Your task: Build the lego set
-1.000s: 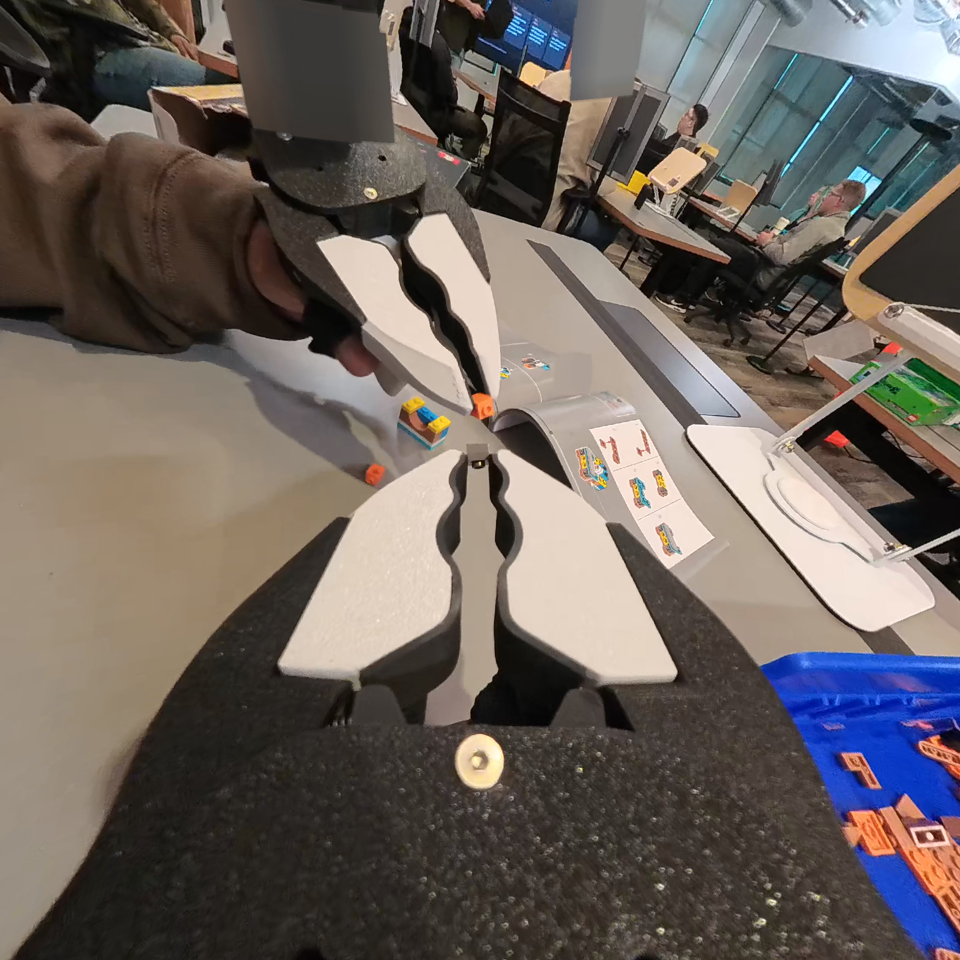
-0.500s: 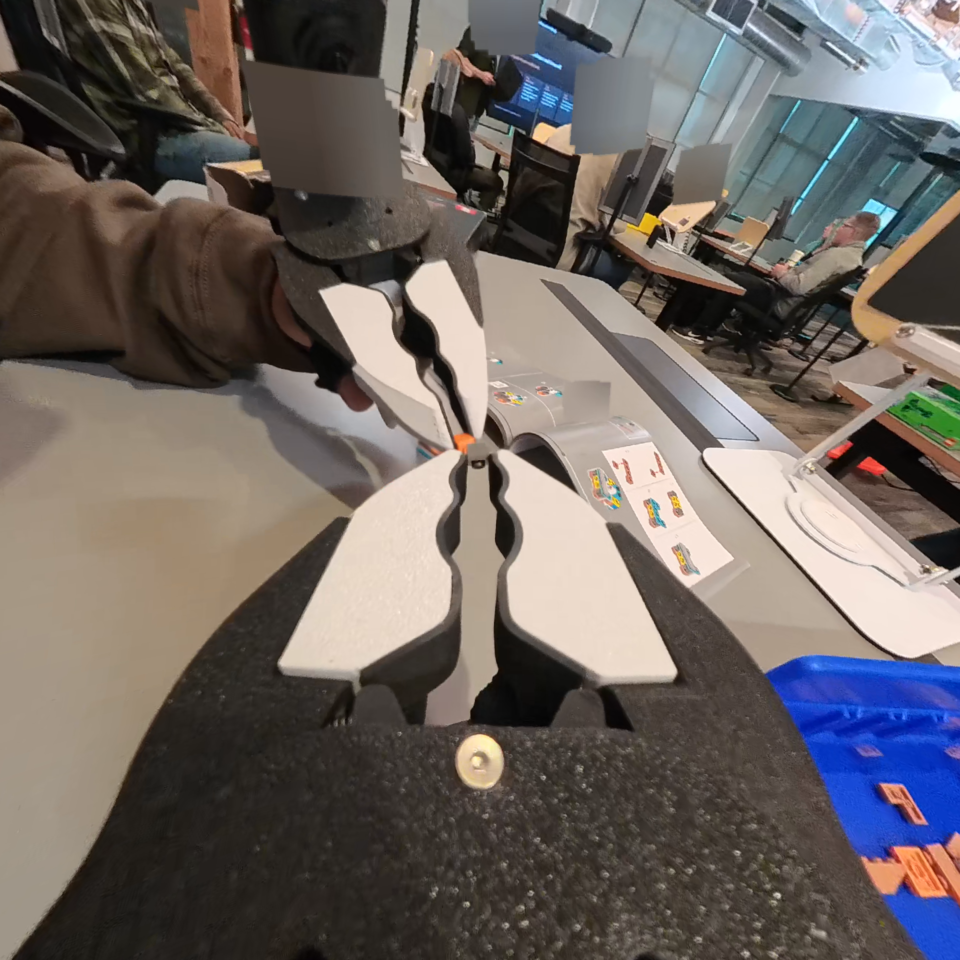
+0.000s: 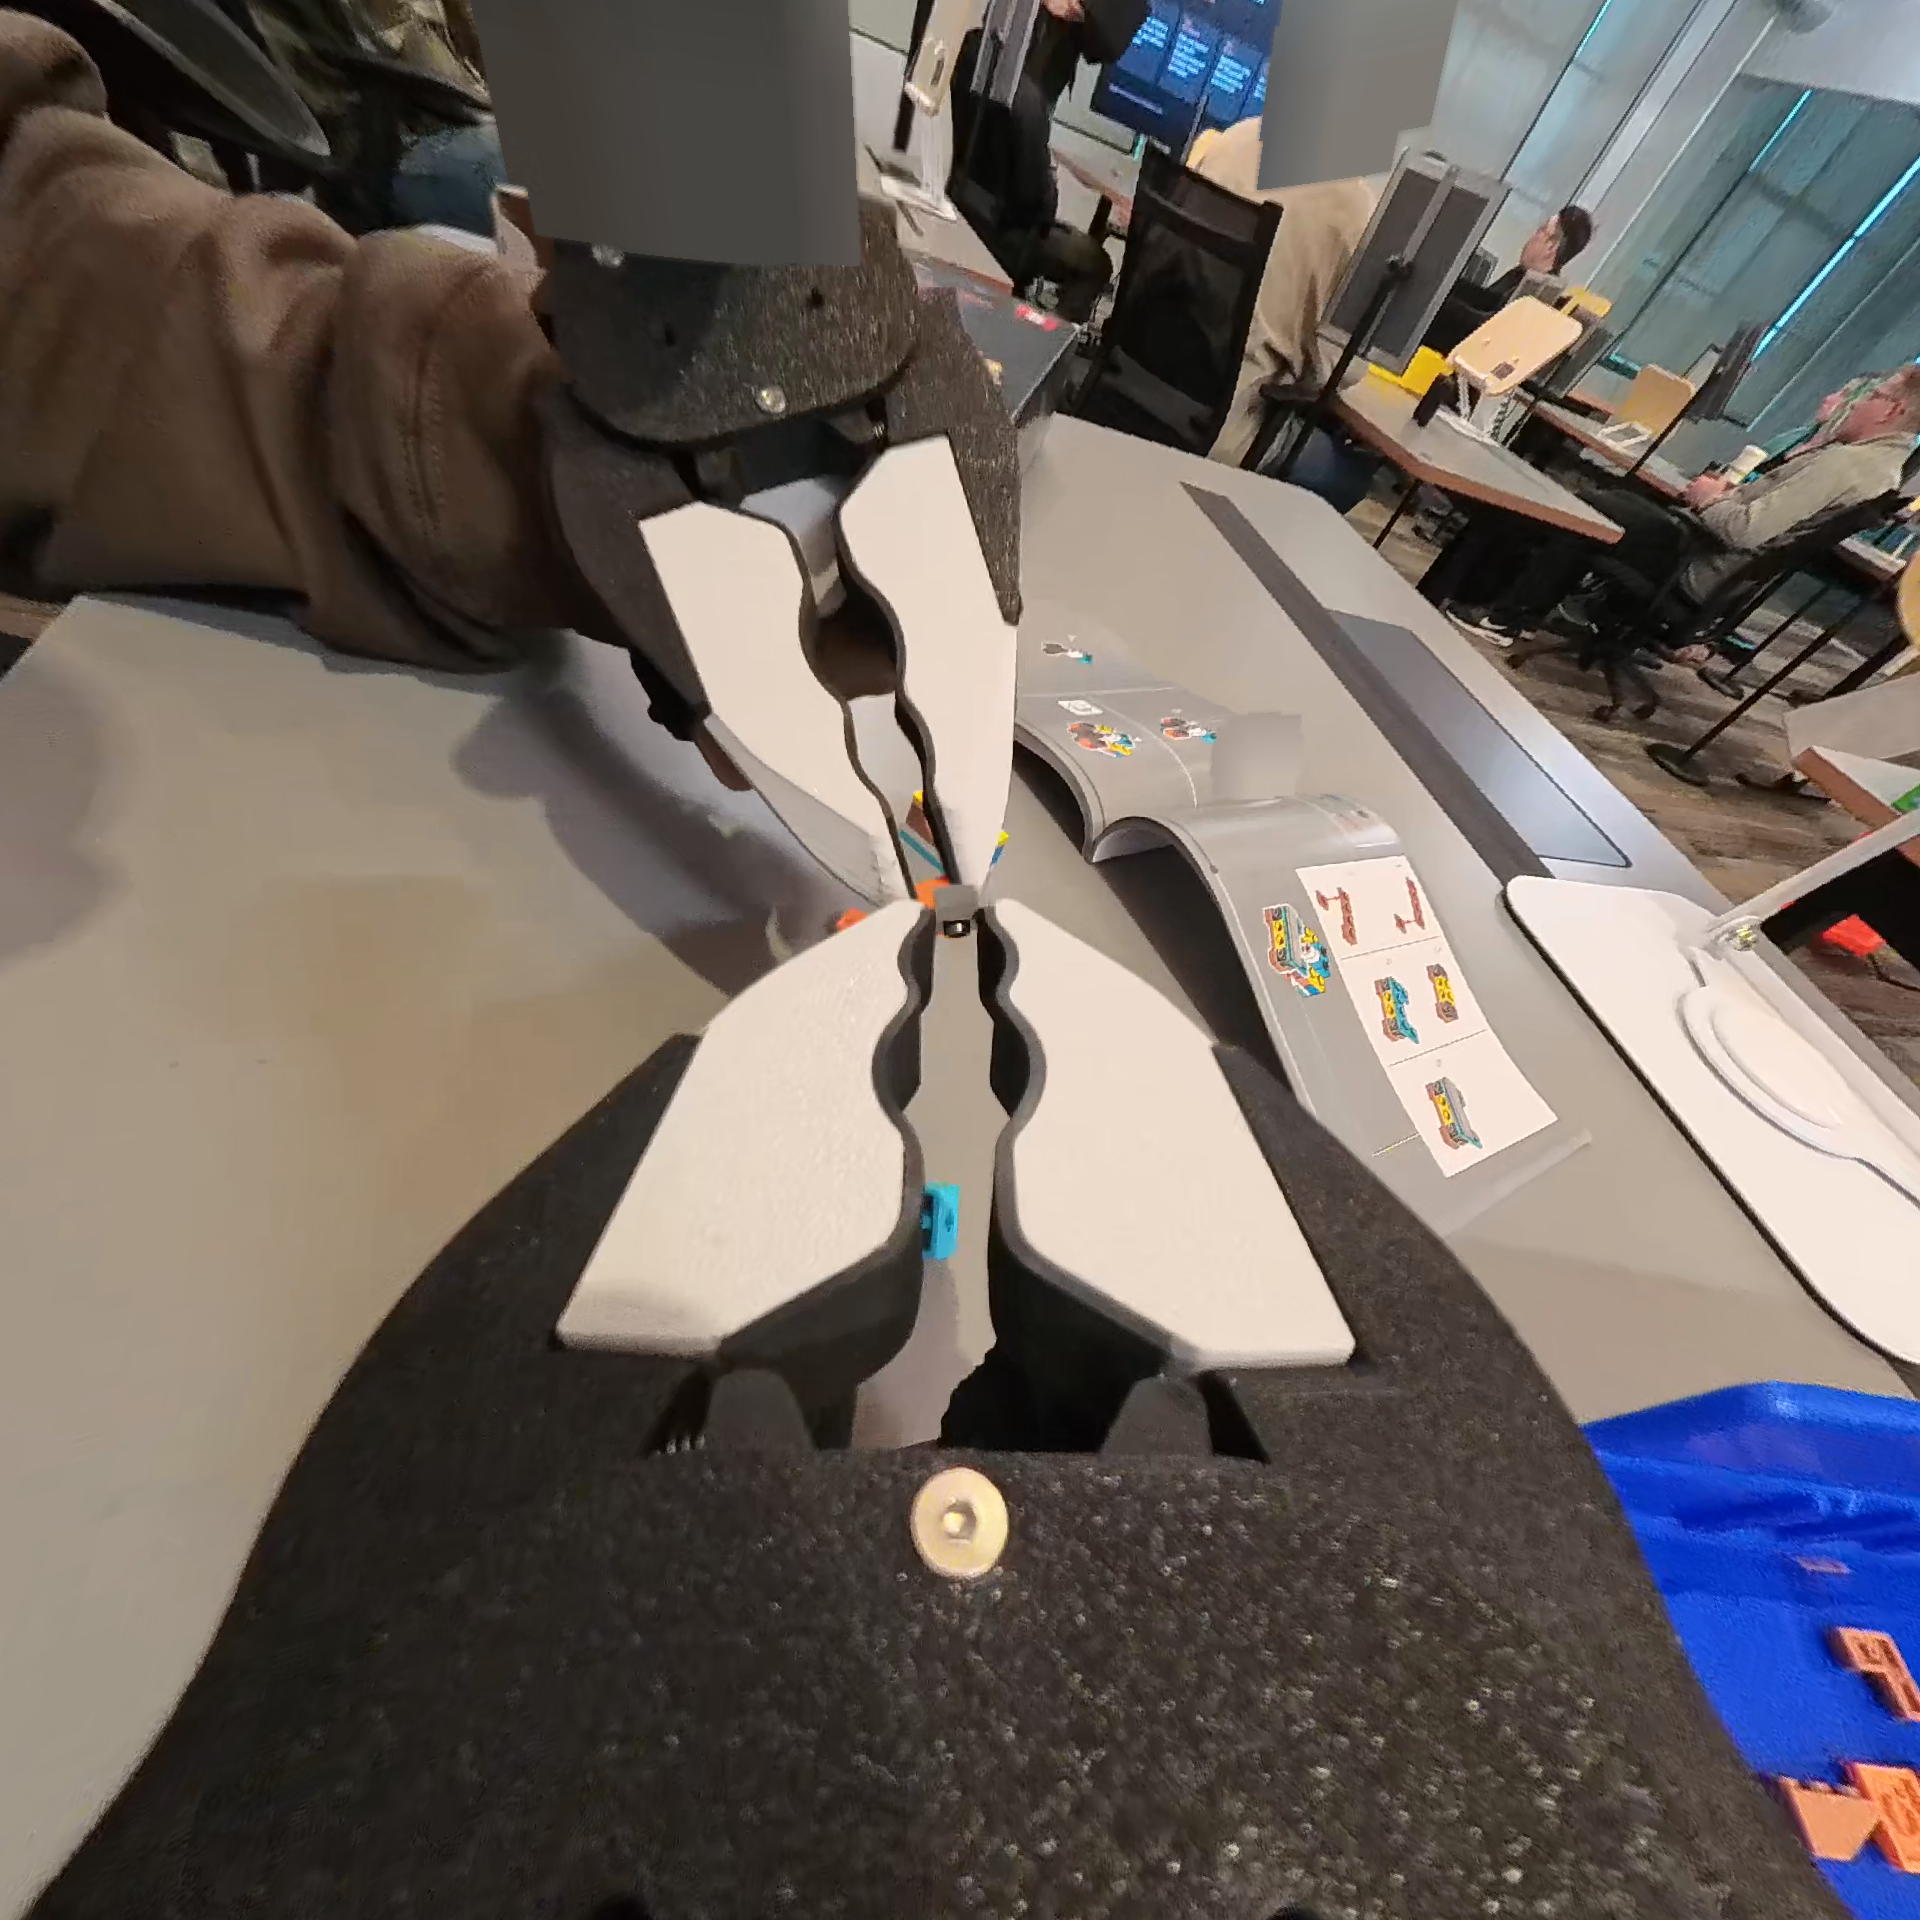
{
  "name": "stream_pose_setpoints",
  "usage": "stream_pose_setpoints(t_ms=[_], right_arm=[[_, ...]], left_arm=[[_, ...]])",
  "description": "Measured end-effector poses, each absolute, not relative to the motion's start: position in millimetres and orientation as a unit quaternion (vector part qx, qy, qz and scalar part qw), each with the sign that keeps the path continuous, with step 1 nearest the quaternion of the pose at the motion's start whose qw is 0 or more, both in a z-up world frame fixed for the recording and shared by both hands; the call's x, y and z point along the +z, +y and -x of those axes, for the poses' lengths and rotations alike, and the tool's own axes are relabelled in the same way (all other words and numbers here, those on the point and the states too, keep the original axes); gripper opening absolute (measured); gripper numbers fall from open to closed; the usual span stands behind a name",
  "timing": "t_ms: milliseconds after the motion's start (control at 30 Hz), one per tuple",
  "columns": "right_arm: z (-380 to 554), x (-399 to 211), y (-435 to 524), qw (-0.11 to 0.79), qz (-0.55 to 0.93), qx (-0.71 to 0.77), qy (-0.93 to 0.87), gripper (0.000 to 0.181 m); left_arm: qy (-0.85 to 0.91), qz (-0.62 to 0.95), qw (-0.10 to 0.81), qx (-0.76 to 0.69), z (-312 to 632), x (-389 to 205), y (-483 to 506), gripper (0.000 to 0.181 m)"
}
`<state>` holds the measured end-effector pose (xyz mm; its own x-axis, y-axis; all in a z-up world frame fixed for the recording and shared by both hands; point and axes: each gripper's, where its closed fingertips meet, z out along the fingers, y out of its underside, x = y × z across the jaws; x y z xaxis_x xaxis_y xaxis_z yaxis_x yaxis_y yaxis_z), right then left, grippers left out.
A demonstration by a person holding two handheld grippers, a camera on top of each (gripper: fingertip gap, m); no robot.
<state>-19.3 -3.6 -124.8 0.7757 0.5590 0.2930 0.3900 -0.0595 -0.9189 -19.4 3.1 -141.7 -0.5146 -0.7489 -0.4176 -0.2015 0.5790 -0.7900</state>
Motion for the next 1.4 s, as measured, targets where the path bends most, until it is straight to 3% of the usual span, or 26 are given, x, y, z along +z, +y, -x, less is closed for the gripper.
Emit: stream_pose_setpoints(t_ms=[1400], right_arm=[[27.2,-167.7,-9.7,0.495,0.759,0.005,-0.424,0.007]], left_arm=[[0.844,0.268,0.359,-0.294,24.0,-170.8,-13.4,0.008]])
